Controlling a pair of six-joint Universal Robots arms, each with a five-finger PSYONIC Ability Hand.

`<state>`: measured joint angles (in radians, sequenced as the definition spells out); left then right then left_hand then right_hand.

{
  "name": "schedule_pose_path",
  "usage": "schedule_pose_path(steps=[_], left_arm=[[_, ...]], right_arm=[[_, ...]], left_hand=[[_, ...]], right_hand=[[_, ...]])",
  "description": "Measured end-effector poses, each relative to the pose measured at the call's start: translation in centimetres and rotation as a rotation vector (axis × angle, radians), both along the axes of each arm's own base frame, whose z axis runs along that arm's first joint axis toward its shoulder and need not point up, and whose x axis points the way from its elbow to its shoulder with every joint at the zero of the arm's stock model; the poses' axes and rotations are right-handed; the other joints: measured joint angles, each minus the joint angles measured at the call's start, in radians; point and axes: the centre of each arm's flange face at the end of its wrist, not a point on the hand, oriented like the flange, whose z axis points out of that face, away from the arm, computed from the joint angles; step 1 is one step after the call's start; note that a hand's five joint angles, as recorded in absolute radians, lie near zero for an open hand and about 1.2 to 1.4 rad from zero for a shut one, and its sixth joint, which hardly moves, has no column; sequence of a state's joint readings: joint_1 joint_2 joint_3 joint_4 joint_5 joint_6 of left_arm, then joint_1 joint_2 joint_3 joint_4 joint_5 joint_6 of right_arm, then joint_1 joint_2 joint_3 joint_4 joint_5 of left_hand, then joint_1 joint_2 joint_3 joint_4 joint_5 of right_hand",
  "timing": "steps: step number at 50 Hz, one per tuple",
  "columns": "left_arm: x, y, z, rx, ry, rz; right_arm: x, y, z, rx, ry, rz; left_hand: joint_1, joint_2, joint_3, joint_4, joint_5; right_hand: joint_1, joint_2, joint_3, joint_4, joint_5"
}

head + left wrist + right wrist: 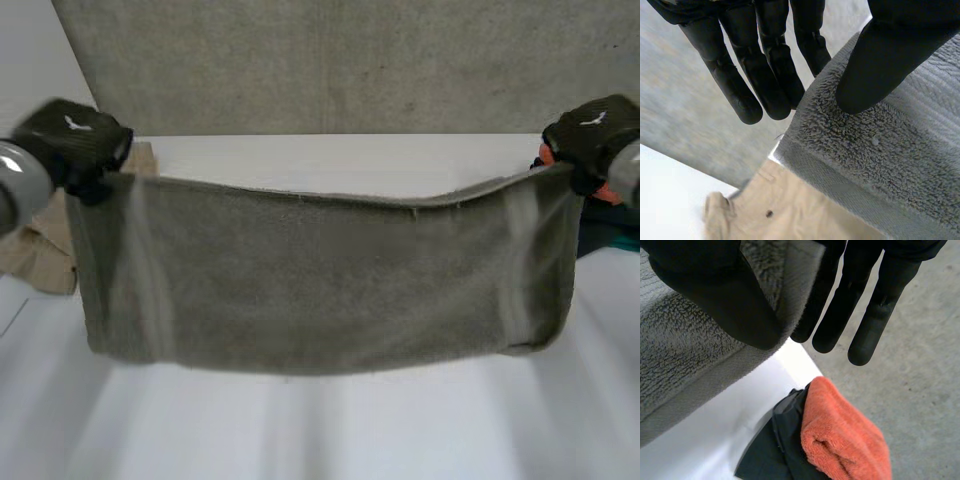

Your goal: Fold the laundry.

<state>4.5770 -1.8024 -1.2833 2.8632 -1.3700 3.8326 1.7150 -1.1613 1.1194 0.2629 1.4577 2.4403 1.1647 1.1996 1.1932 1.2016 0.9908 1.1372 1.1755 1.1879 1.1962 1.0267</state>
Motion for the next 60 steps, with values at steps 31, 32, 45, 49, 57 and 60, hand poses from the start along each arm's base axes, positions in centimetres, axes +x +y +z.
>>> schedule_pose_path(steps=[31, 32, 45, 49, 57, 60], left_arm=[[-1.1, -8.4, 12.7, -0.699, 0.479, 0.044], [-1.2, -8.6, 11.8, -0.671, 0.472, 0.045], [-2.4, -9.3, -4.5, -0.273, 0.308, 0.029], [-2.4, -8.0, -8.6, -0.17, 0.223, 0.01], [-1.1, -2.9, -11.7, 0.001, 0.043, -0.057], [-0.4, -0.5, -11.4, 0.067, -0.026, -0.081]], right_arm=[[4.2, -6.5, 12.7, -0.925, -0.447, -0.041], [4.3, -6.6, 11.9, -0.898, -0.441, -0.038], [4.4, -7.5, -3.3, -0.424, -0.293, -0.016], [3.5, -6.4, -8.1, -0.246, -0.229, -0.036], [0.6, -2.5, -11.2, 0.035, -0.054, -0.053], [-0.8, -0.8, -10.6, 0.113, 0.037, -0.046]], left_hand=[[0.0, 0.0, 0.0, 0.0, 0.0], [0.0, 0.0, 0.0, 0.0, 0.0], [0.0, 0.0, 0.0, 0.0, 0.0], [0.0, 0.001, 0.0, 0.0, 0.0], [0.0, 0.001, 0.0, 0.0, 0.0], [0.0, 0.001, 0.0, 0.0, 0.0]], right_hand=[[0.0, 0.0, 0.0, 0.0, 0.0], [0.0, 0.0, 0.0, 0.0, 0.0], [0.0, 0.0, 0.0, 0.0, 0.0], [0.0, 0.0, 0.0, 0.0, 0.0], [0.0, 0.0, 0.0, 0.0, 0.0], [0.0, 0.0, 0.0, 0.0, 0.0]])
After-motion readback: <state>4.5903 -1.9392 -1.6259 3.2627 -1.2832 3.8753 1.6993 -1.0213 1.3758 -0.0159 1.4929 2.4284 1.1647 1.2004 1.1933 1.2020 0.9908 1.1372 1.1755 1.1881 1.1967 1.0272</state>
